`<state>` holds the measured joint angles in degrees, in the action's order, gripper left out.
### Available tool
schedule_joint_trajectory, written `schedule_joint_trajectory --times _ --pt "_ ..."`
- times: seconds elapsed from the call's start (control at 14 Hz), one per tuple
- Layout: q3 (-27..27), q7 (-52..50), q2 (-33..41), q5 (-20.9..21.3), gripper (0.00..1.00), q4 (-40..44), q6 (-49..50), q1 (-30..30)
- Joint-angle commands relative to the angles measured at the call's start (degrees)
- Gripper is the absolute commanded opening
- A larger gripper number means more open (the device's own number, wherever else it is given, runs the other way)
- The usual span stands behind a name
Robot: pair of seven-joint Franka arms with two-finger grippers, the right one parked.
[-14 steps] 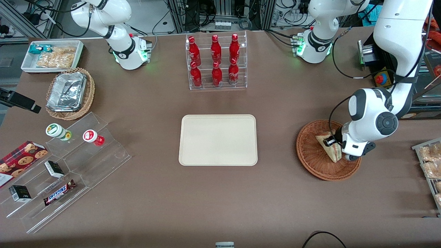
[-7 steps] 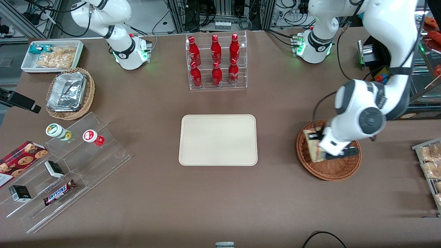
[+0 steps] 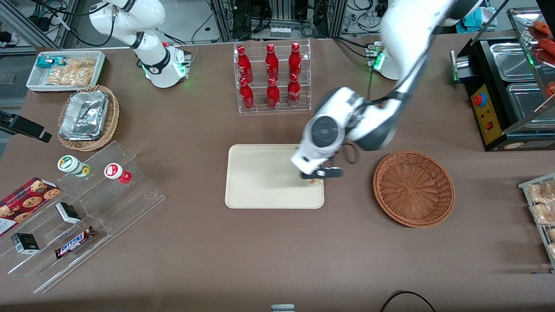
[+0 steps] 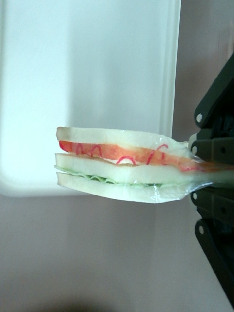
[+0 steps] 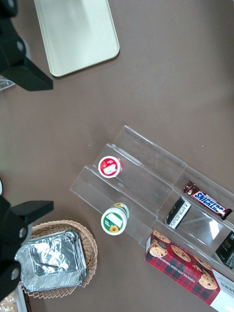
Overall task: Place sandwich from basket to tray
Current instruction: 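Lift the sandwich and carry it with the left gripper over the tray, then lower the sandwich onto the cream tray and open the left gripper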
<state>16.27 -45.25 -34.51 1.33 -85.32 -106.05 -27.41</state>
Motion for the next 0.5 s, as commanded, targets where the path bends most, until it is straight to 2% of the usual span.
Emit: schedule_joint_trajectory --times 0.0,0.21,0.29,0.36,0.43 --pt "-0.7 -4.8 -9.6 0.5 0.11 12.2 0.5 -3.8" --pt "-1.7 -10.7 -15.4 1.6 0.14 17.8 -3.2 -9.3" --pt "-1.8 -11.1 -15.9 2.7 0.18 17.9 -4.4 -9.5" --pt "-1.8 -11.0 -16.2 3.0 0.38 17.9 -6.0 -9.5" --pt "-1.8 -10.6 -16.3 3.0 0.82 17.9 -7.1 -9.5"
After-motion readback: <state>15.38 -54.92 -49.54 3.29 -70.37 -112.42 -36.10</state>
